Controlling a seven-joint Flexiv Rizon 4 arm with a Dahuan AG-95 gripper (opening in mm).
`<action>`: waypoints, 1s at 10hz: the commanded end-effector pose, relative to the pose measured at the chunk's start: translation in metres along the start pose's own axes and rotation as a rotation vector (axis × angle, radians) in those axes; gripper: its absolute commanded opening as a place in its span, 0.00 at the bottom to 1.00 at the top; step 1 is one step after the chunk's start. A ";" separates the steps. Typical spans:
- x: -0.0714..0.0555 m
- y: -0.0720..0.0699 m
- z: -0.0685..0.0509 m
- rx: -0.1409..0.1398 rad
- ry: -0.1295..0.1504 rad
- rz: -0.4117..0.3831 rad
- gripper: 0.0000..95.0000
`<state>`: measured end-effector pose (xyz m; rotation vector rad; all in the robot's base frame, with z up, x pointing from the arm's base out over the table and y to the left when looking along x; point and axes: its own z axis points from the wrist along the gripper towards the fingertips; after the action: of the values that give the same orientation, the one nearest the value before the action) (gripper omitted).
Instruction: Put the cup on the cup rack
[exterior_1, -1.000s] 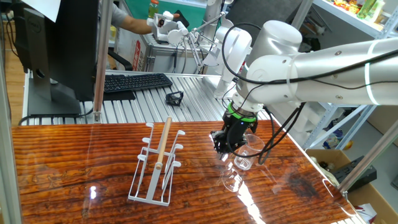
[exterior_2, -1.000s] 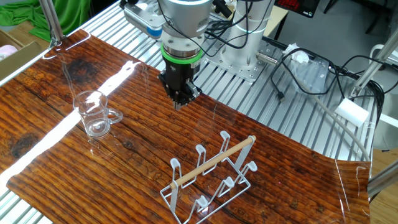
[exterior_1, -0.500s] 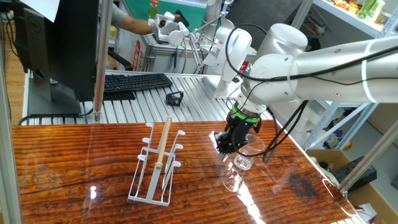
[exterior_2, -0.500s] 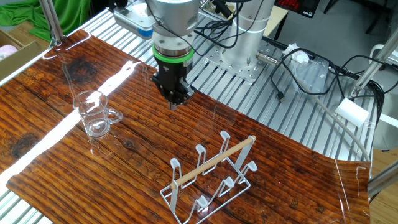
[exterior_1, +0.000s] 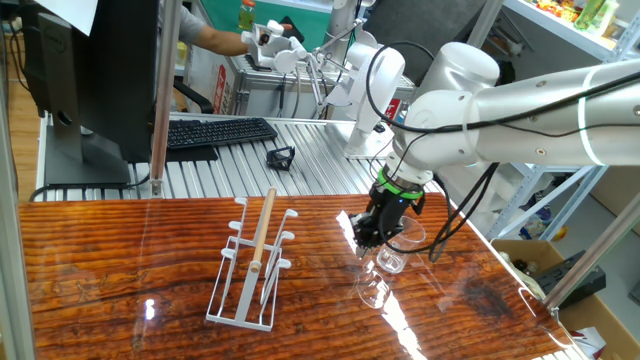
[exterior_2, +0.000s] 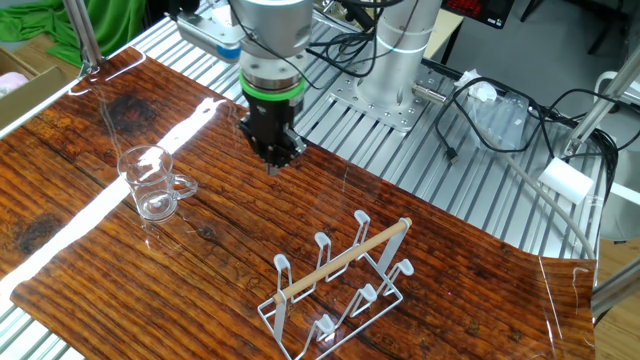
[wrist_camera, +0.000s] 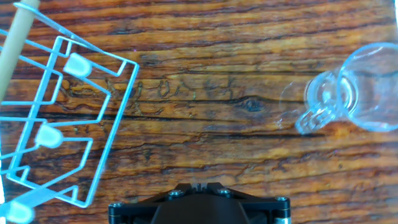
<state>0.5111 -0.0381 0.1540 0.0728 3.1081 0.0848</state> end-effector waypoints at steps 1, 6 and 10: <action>-0.006 -0.006 -0.001 -0.001 0.003 -0.007 0.00; -0.027 -0.035 -0.005 0.000 0.004 -0.050 0.00; -0.048 -0.054 -0.017 0.003 0.010 -0.079 0.00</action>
<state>0.5563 -0.0967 0.1717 -0.0546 3.1144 0.0788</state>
